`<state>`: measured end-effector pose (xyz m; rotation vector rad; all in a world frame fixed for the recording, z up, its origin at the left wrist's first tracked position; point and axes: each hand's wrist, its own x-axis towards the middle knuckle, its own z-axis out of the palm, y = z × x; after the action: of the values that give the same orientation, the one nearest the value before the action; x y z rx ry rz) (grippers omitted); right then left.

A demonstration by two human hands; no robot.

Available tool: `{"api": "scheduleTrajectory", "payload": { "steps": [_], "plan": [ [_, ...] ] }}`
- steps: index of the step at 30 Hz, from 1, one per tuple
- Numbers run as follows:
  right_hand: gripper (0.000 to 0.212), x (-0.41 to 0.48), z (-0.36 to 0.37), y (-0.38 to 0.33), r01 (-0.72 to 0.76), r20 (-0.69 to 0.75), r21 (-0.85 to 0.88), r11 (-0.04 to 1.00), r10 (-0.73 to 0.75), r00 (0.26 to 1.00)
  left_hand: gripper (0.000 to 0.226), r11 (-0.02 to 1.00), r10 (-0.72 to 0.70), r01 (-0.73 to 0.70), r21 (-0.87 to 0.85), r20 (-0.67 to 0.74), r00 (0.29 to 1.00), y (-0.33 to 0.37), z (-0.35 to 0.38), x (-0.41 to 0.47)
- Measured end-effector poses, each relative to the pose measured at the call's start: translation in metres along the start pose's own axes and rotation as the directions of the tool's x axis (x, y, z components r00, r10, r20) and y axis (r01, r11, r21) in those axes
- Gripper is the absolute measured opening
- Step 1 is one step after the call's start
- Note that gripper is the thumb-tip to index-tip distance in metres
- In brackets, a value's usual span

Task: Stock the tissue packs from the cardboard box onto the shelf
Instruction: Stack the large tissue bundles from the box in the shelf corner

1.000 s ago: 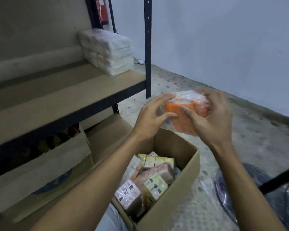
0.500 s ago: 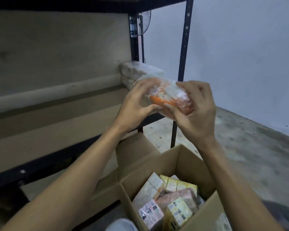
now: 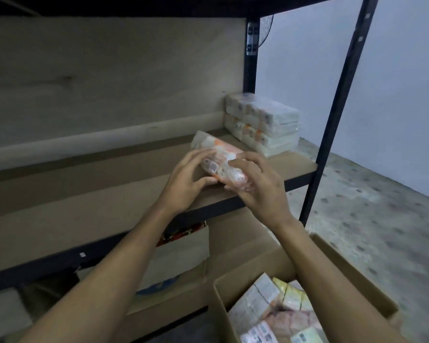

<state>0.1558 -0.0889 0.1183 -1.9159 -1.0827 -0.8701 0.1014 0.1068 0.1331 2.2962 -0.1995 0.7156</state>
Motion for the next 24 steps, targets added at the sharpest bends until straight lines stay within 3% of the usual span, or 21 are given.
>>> {"api": "scheduleTrajectory", "payload": {
  "steps": [9, 18, 21, 24],
  "plan": [
    [0.064, 0.010, 0.031, 0.008, -0.046, 0.201, -0.005, 0.999, 0.047, 0.978, 0.065, 0.986, -0.147, 0.151, -0.070, 0.056, 0.988, -0.040, 0.007, 0.007],
    [0.048, 0.011, 0.056, 0.004, -0.022, 0.133, -0.130, 0.991, 0.039, 0.990, 0.071, 0.969, -0.217, 0.228, -0.095, 0.115, 0.969, -0.055, 0.008, 0.012],
    [0.056, 0.017, 0.054, -0.004, -0.123, 0.119, -0.281, 0.952, 0.161, 0.980, 0.074, 0.973, -0.220, 0.225, -0.059, 0.085, 0.972, -0.054, 0.007, 0.011],
    [0.072, 0.020, 0.058, -0.016, -0.264, 0.184, -0.377, 0.888, 0.350, 0.918, 0.080, 0.957, -0.290, 0.288, 0.041, 0.066, 0.955, -0.059, 0.008, 0.011]
  ]
}}
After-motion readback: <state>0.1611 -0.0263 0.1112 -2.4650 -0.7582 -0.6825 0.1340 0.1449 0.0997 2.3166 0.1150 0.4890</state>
